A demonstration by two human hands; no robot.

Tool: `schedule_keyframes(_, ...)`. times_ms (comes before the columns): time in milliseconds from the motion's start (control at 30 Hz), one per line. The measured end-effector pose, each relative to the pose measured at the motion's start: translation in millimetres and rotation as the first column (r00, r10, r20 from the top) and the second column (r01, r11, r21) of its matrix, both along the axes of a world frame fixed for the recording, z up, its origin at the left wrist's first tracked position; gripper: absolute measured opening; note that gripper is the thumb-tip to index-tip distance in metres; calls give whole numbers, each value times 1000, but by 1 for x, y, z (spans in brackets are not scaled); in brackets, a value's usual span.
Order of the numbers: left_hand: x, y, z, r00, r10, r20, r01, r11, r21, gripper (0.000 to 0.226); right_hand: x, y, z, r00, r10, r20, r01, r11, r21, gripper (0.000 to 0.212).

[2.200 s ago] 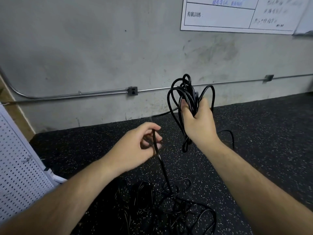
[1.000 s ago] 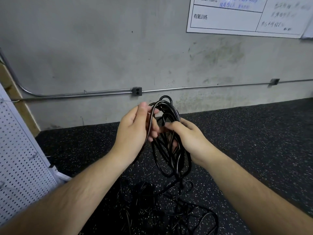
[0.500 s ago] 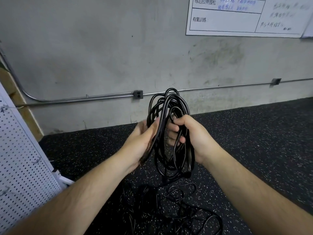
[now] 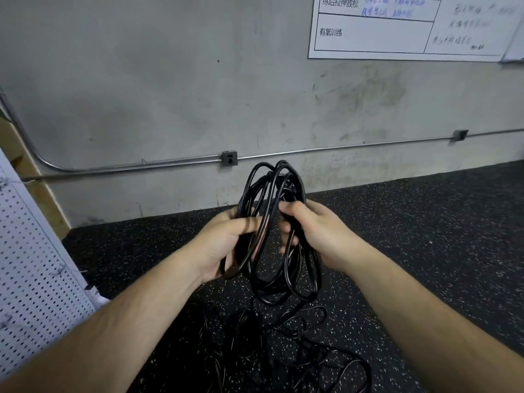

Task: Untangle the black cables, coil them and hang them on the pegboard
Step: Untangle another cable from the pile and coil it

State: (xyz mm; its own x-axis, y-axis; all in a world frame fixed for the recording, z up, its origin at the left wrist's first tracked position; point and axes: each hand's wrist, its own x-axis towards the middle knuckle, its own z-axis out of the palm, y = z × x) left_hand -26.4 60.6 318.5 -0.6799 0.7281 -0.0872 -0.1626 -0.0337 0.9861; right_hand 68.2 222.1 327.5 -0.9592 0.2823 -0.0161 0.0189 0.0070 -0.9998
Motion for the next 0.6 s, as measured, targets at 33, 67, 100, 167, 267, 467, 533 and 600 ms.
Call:
schedule_keyframes(33,0,0,-1,1000,-20,-5,20,1000,-24,19,2,0,-1,1000,-16,6,16,996,83,24)
schedule_keyframes(67,0,1,-3,999,-44,-5,43,998,-52,30,3,1,-3,1000,-23,10,21,984,178,29)
schedule_keyframes(100,0,2,-4,997,-70,8,71,996,-59,39,3,2,-4,1000,-24,15,20,968,251,34)
schedule_keyframes(167,1,3,-4,998,-59,26,60,997,-55,43,4,5,-6,999,-36,26,26,951,307,43)
schedule_keyframes(267,-2,1,-2,992,-119,33,120,992,-48,41,4,8,-4,997,-73,17,61,923,379,42)
schedule_keyframes(467,10,6,4,965,-220,142,202,971,130,43,-5,-1,-7,968,-233,-90,248,857,452,39)
schedule_keyframes(533,11,6,3,973,-181,141,160,976,146,52,-7,-6,-6,954,-272,-126,298,822,486,40)
schedule_keyframes(600,11,2,3,984,-153,92,142,983,119,56,-7,-12,-6,944,-293,-150,328,792,515,40)
